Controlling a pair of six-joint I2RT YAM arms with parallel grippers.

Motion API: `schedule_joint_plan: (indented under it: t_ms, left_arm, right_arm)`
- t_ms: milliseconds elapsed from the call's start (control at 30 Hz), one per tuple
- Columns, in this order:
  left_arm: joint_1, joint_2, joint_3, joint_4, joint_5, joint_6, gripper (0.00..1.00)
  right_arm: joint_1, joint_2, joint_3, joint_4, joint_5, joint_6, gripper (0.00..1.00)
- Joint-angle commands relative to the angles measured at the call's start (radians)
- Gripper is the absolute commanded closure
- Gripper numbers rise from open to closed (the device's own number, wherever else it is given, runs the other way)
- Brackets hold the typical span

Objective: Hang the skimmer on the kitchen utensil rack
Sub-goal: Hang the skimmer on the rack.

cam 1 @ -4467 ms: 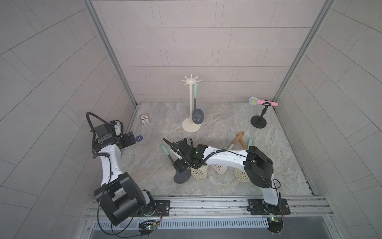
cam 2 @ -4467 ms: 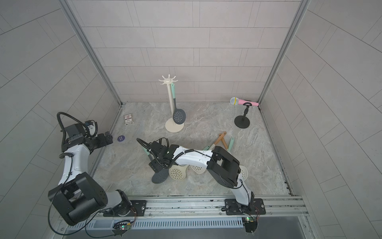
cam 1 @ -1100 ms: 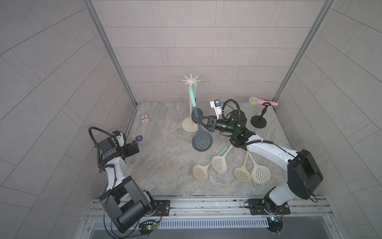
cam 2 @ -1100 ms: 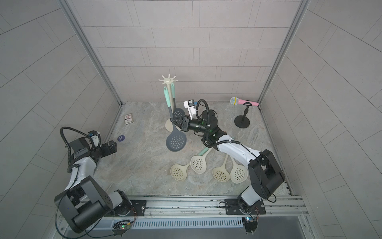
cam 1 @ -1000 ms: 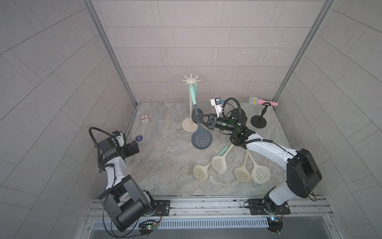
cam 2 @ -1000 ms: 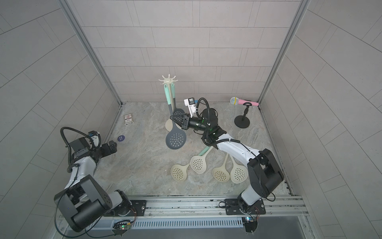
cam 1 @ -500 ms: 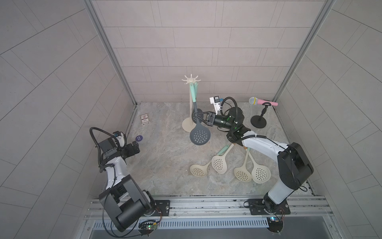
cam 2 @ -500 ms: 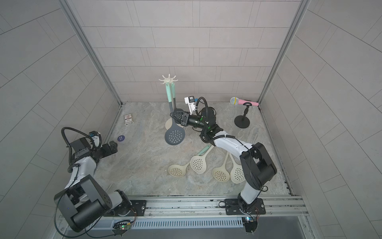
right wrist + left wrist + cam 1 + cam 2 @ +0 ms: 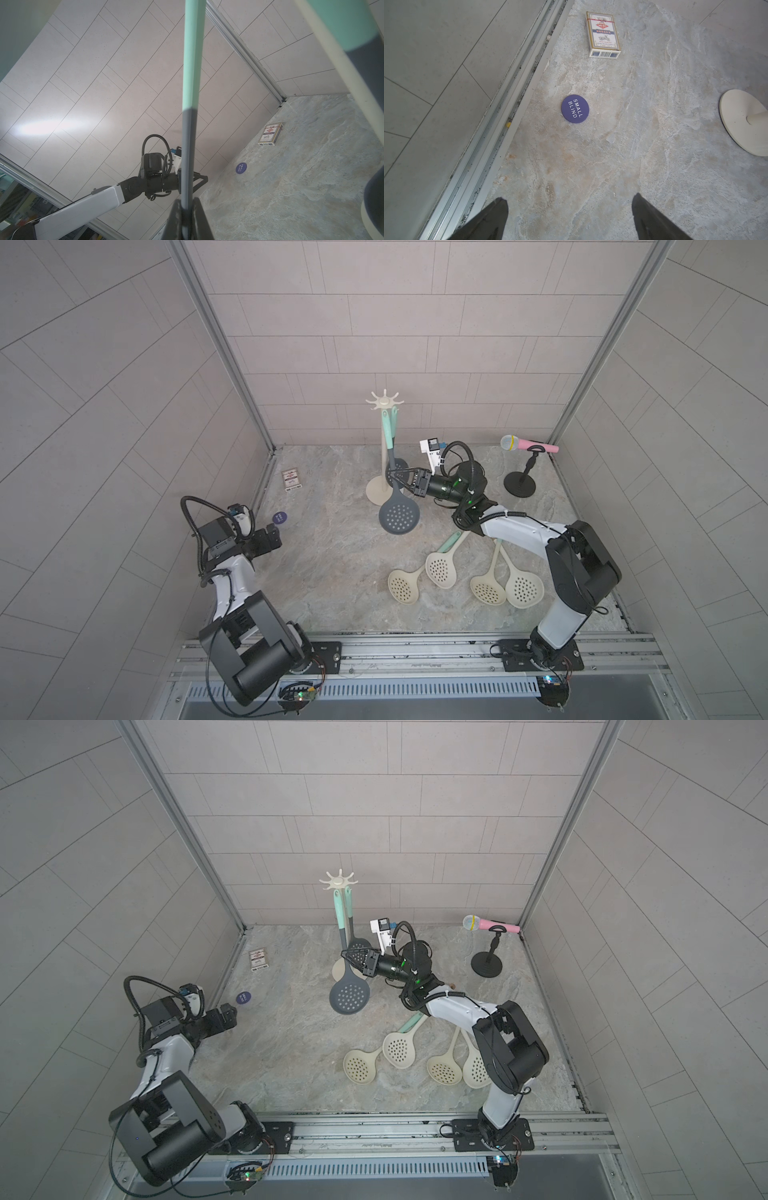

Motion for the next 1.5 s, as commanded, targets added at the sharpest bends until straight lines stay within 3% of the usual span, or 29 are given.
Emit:
schedule_joint_plan:
  t_ms: [0,300,633,800,1033,1267,1467]
  left_arm:
    - [-0.004,-0.026,-0.013,0.012,0.021,0.014,0.0]
    - [-0.004,-0.062,-0.01,-0.012,0.107,0.052,0.0]
    - [-0.005,-0.115,0.061,-0.134,0.327,0.093,0.0]
    - [-0.007,-0.085,0.135,-0.19,0.407,0.047,0.0]
    - [-0.016,-0.062,0.184,-0.197,0.389,0.016,0.0]
    - [-0.063,-0.074,0.186,-0.203,0.385,0.004,0.0]
    - [-0.122,-0.071,0.194,-0.217,0.288,0.007,0.0]
  right_arm:
    - [0.002,0.053,0.04,-0.033,0.006,0.017,1.0]
    - [0.002,0.185,0.142,-0.111,0.04,-0.055,1.0]
    - [0.015,0.284,0.19,-0.196,0.113,-0.144,1.0]
    - [0.017,0.28,0.212,-0.285,0.177,-0.192,1.0]
    - [0.016,0.259,0.247,-0.412,0.247,-0.238,0.81]
    - [0.016,0.231,0.234,-0.45,0.287,-0.252,0.48]
    - [0.016,0.157,0.147,-0.47,0.318,-0.281,0.38]
